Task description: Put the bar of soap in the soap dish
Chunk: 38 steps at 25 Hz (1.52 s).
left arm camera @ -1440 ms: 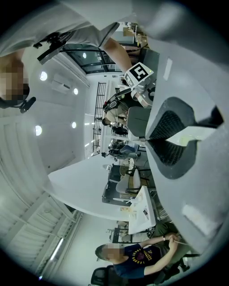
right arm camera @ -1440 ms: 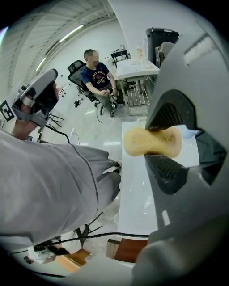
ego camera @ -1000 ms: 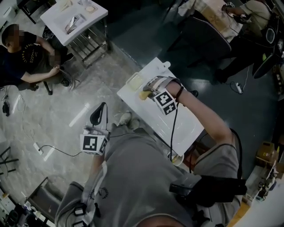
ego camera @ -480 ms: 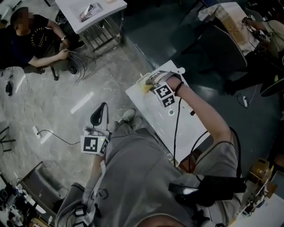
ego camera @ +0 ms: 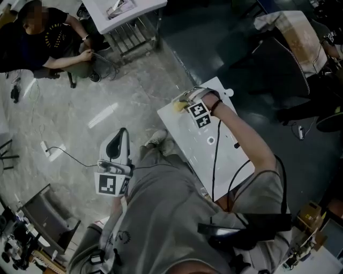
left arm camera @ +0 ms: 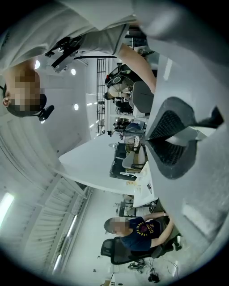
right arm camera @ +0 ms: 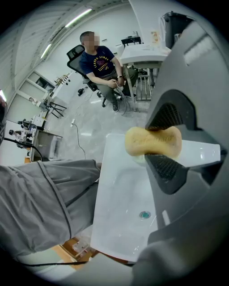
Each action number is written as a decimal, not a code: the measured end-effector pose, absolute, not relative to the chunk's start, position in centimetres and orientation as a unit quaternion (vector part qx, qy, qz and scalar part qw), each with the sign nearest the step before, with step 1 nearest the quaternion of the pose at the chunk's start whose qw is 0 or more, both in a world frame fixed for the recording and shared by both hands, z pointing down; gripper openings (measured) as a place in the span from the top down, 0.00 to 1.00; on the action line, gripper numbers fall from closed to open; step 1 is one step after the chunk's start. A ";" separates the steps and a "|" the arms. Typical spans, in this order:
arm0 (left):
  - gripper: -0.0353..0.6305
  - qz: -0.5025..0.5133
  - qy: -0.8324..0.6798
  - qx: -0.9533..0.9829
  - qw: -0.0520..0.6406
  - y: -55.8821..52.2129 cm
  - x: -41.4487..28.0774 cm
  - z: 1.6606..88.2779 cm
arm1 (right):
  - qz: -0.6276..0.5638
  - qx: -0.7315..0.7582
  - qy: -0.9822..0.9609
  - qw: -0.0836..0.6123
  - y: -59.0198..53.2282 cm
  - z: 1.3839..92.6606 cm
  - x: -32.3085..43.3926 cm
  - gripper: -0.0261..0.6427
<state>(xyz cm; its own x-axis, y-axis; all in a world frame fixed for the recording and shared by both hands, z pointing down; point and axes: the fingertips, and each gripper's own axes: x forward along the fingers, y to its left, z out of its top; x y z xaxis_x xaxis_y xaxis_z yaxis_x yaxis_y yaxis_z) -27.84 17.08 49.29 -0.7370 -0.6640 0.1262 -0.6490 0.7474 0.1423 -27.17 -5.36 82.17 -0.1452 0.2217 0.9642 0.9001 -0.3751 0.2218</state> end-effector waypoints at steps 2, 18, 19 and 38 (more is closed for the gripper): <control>0.95 -0.044 -0.931 0.352 0.083 16.7 -28.2 49.1 | -0.590 -0.586 -0.476 0.288 -5.6 83.3 -27.5 0.70; 0.95 -0.049 -0.934 0.342 0.094 15.6 -28.8 49.8 | -0.569 -0.590 -0.492 0.294 -6.4 87.4 -27.7 0.71; 0.95 -0.050 -0.933 0.344 0.093 15.5 -28.7 49.8 | -0.567 -0.587 -0.499 0.291 -6.3 87.3 -27.8 0.72; 0.95 -0.062 -0.925 0.365 0.080 14.9 -28.9 49.4 | -0.543 -0.567 -0.548 0.288 -5.3 83.0 -27.7 0.51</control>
